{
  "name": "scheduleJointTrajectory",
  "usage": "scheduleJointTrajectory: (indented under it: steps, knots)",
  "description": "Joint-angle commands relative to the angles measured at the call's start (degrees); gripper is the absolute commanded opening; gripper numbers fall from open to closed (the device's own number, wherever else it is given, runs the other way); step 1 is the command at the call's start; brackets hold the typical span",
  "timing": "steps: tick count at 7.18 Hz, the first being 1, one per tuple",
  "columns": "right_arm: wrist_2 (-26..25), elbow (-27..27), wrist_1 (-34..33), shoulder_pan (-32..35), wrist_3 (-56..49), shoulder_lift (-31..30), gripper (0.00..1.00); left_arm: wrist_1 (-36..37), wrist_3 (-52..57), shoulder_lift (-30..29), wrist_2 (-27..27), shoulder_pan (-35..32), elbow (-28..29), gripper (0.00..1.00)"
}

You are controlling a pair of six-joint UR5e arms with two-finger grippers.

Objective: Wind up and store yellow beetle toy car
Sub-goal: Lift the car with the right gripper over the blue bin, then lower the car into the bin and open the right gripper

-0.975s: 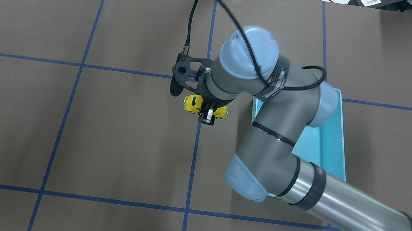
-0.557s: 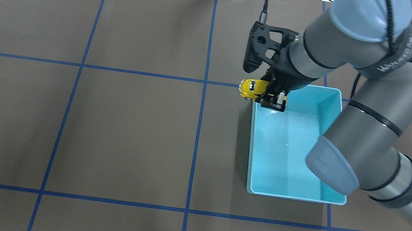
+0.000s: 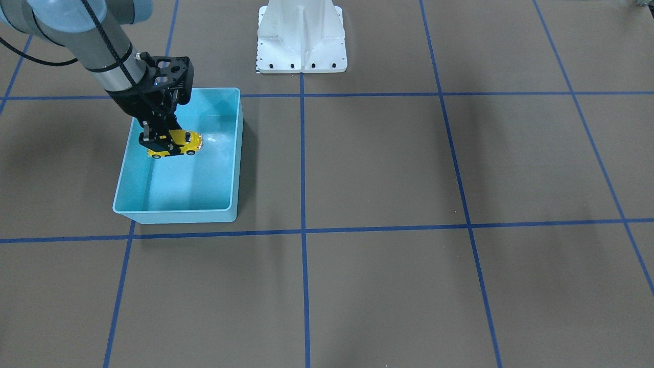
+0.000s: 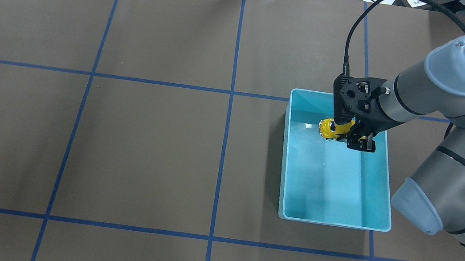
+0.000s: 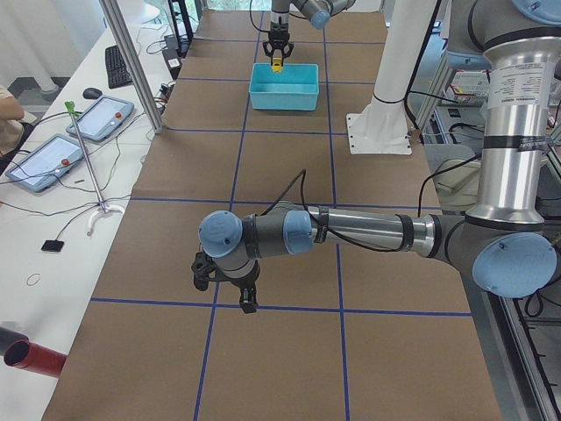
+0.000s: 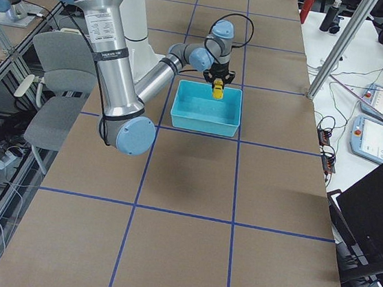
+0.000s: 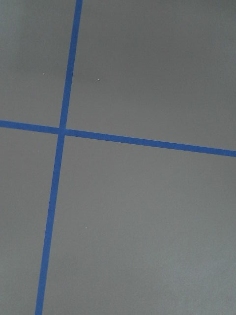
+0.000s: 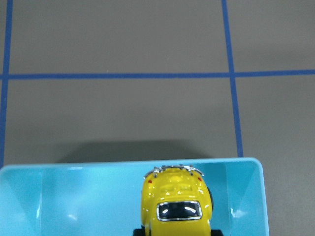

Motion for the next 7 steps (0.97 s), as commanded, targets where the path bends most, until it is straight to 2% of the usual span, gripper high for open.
scheduleJointTrajectory:
  steps: [1,2,4,5,7]
  knots:
    - [-0.2,-10.1,13.7,-1.3,2.0,-1.8,0.00,0.0,0.0,0.0,-0.1,0.0,0.0,1.00]
    - [-0.2,-11.8,15.4,-2.4,3.4,-2.1,0.00,0.0,0.0,0.0,0.0,0.0,0.0,1.00]
    - [-0.2,-12.0,16.2,-3.9,4.7,-2.3,0.00,0.0,0.0,0.0,0.0,0.0,-0.1,1.00]
    - [-0.3,-12.0,16.6,-4.8,4.8,-2.2,0.99,0.0,0.0,0.0,0.0,0.0,0.0,1.00]
    - [0.7,-9.7,17.4,-4.7,5.0,-1.7,1.00,0.0,0.0,0.0,-0.1,0.0,-0.1,1.00]
